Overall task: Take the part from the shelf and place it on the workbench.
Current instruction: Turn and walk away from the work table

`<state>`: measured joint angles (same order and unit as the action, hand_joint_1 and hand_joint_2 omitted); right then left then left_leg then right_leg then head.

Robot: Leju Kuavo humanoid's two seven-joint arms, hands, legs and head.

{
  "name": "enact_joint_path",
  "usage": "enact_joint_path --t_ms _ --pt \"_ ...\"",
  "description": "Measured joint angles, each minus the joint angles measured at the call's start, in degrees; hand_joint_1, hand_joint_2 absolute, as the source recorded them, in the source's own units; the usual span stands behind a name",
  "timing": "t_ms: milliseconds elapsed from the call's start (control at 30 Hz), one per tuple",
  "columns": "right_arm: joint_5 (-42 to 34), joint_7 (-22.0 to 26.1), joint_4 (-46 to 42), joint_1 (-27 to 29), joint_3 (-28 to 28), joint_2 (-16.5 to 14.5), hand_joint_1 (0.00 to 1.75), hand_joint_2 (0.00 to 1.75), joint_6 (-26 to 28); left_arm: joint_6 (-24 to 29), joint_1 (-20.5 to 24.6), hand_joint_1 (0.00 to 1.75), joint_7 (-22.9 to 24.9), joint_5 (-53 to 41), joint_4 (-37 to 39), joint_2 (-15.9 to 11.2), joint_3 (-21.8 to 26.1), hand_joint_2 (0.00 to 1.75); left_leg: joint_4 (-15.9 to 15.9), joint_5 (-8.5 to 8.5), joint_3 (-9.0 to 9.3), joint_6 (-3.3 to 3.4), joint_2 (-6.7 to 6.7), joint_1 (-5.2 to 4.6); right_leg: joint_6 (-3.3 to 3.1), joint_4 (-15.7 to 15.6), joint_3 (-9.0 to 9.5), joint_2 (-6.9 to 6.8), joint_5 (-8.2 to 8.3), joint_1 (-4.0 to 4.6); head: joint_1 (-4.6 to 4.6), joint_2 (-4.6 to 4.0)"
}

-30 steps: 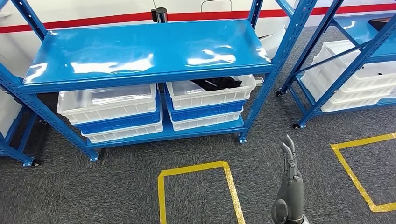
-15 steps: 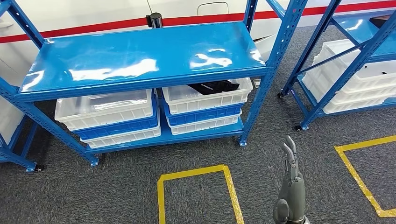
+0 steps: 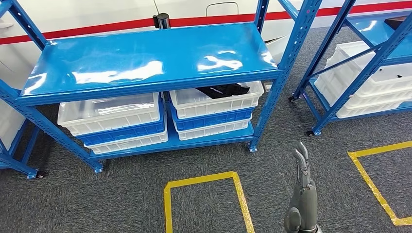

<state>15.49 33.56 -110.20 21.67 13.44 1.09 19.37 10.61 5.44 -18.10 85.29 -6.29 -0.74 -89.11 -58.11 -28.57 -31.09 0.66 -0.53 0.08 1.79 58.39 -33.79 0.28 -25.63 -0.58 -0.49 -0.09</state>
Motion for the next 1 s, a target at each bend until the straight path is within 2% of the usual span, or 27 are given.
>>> enact_joint_path --t_ms 400,467,533,600,667,700,733,767,833,867,900,933,1000 --pt "-1.5 0.0 0.0 0.0 0.0 -0.1 0.00 0.00 -1.3 0.8 0.0 0.00 -0.1 -0.6 0.0 0.0 0.0 0.00 -0.1 -0.06 0.00 0.08 0.00 -0.37 0.09 -0.1 0.06 0.01 0.06 -0.39 -0.01 0.00" --pt "-1.5 0.1 0.0 0.0 0.0 -0.2 0.00 0.00 -1.4 0.9 0.0 0.00 -0.1 -0.6 0.0 -0.1 0.0 0.00 -0.1 -0.05 0.02 0.60 0.00 -0.47 0.44 -0.6 0.23 0.03 0.28 -0.64 -0.05 0.00" --pt "-1.5 0.1 -0.2 0.0 0.0 -0.3 0.00 0.00 -1.5 0.9 0.0 0.00 -0.1 -0.6 0.0 0.0 0.0 0.00 1.6 0.80 1.05 1.36 0.09 -0.07 0.79 -0.8 0.43 0.03 0.35 -0.41 -0.04 0.00" --pt "-1.6 0.2 -0.4 0.0 0.0 -0.3 0.00 0.00 -1.6 0.9 0.1 0.00 -0.1 -0.6 0.0 0.3 0.0 0.00 3.7 1.92 2.33 1.74 0.34 0.52 0.73 2.0 -0.91 0.04 -1.11 -0.18 0.17 0.00" --pt "-1.7 0.2 -0.4 0.1 0.0 -0.3 0.00 0.00 -1.6 0.9 0.2 0.00 -0.1 -0.6 0.0 0.3 0.0 0.00 4.2 2.23 2.62 1.73 0.63 0.74 0.75 9.5 -4.73 0.04 -3.94 -0.60 0.31 0.00" --pt "-1.7 0.2 -0.4 0.2 0.0 -0.3 0.00 0.00 -1.6 0.9 0.2 0.00 -0.1 -0.6 0.0 0.4 0.0 0.00 4.2 2.19 2.61 1.57 0.74 0.87 1.13 12.4 -6.35 0.01 -4.68 -0.94 0.32 0.00" --pt "-1.8 0.2 -0.4 0.3 0.0 -0.3 0.00 0.00 -1.6 0.9 0.2 0.00 -0.1 -0.6 0.0 0.4 0.0 0.00 4.1 2.09 2.64 1.30 0.83 1.07 1.80 13.4 -7.03 -0.03 -4.58 -1.34 0.30 0.00" --pt "-1.8 0.2 -0.4 0.3 0.0 -0.3 0.00 0.00 -1.6 0.9 0.2 0.00 -0.1 -0.6 0.0 0.4 0.0 0.00 4.0 1.92 2.70 0.91 0.87 1.36 2.74 11.7 -6.33 -0.15 -3.48 -1.77 0.30 0.00" --pt "-1.8 0.2 -0.4 0.3 0.0 -0.3 0.00 0.00 -1.7 0.9 0.2 0.00 -0.1 -0.6 0.0 0.4 0.0 0.00 3.2 1.23 2.68 -0.35 0.92 1.87 4.79 4.3 -2.74 -0.86 -0.55 -2.74 0.43 0.00" --pt "-1.8 0.2 -0.4 0.2 0.0 -0.3 0.00 0.00 -1.7 0.8 0.2 0.00 -0.2 -0.6 0.0 0.2 0.0 0.00 2.6 0.70 2.54 -1.05 0.93 1.95 5.18 1.4 -1.20 -1.03 0.28 -2.98 0.58 0.00" --pt "-1.8 0.2 -0.4 0.2 0.0 -0.3 0.00 0.00 -1.7 0.9 0.2 0.00 -0.2 -0.6 0.0 0.1 0.0 0.00 2.1 0.22 2.42 -1.67 0.96 1.91 4.91 -0.1 -0.31 -1.05 0.57 -3.09 0.61 0.00" --pt "-1.8 0.2 -0.4 0.2 0.0 -0.3 0.00 0.00 -1.7 0.9 0.2 0.00 -0.2 -0.6 0.1 0.0 0.0 0.00 1.8 -0.11 2.36 -2.12 0.99 1.85 4.19 -0.3 -0.13 -0.89 0.39 -2.99 0.60 0.00" --pt "-1.8 0.2 -0.4 0.3 -0.1 -0.3 0.00 0.00 -1.8 0.9 0.2 0.00 -0.3 -0.6 0.0 0.1 0.0 0.00 1.9 -0.24 2.58 -2.59 1.06 2.03 2.53 0.2 -0.20 -0.40 0.21 -2.63 0.39 0.00"
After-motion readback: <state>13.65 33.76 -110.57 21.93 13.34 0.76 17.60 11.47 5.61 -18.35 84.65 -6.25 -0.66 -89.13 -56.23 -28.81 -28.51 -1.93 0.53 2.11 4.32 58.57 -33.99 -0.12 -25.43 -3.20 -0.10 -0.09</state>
